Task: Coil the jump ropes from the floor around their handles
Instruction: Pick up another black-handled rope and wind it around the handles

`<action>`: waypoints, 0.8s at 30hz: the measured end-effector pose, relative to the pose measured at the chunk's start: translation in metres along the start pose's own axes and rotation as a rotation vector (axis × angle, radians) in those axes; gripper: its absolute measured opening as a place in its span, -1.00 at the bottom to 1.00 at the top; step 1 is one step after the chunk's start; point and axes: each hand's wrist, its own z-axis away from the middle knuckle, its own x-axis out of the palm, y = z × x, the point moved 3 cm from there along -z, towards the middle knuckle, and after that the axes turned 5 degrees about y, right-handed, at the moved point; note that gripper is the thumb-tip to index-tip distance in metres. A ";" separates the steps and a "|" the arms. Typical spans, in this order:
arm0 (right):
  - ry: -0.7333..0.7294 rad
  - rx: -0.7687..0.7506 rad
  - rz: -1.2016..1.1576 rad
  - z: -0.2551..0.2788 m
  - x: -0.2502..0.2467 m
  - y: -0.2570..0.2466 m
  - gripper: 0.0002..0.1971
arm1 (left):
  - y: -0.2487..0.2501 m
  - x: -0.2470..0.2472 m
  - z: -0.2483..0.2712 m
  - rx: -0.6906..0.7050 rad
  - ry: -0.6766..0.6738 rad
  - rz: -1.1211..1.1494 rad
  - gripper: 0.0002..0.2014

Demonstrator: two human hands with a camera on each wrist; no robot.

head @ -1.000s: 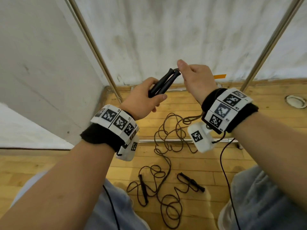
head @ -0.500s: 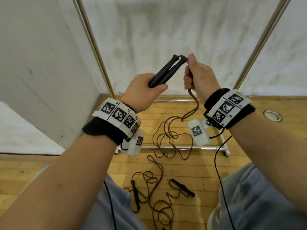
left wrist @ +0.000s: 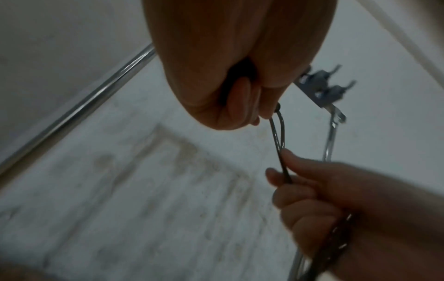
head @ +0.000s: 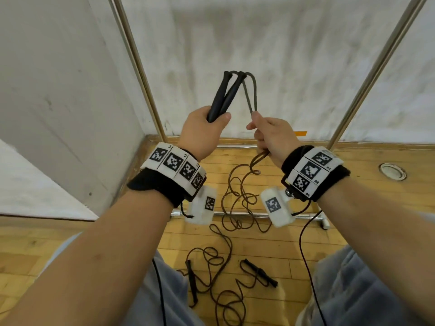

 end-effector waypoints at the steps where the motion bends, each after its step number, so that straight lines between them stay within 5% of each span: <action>1: -0.039 0.036 -0.043 0.001 0.002 0.003 -0.67 | -0.002 0.003 0.000 -0.060 -0.004 0.087 -0.78; 5: -0.157 0.108 -0.156 0.006 0.016 0.010 -0.70 | -0.004 0.014 -0.002 -0.181 0.059 0.290 -0.83; 10: -0.181 -0.084 0.176 0.010 0.023 0.012 -0.80 | -0.009 0.028 -0.006 -0.274 0.073 0.407 -0.87; 18: -0.327 -0.110 0.617 0.022 0.036 0.027 -0.76 | -0.017 0.054 0.001 -0.458 -0.042 0.569 -0.82; 24: -0.403 0.091 0.304 0.030 0.040 0.037 -0.84 | -0.020 0.049 -0.001 -0.498 -0.004 0.638 -0.80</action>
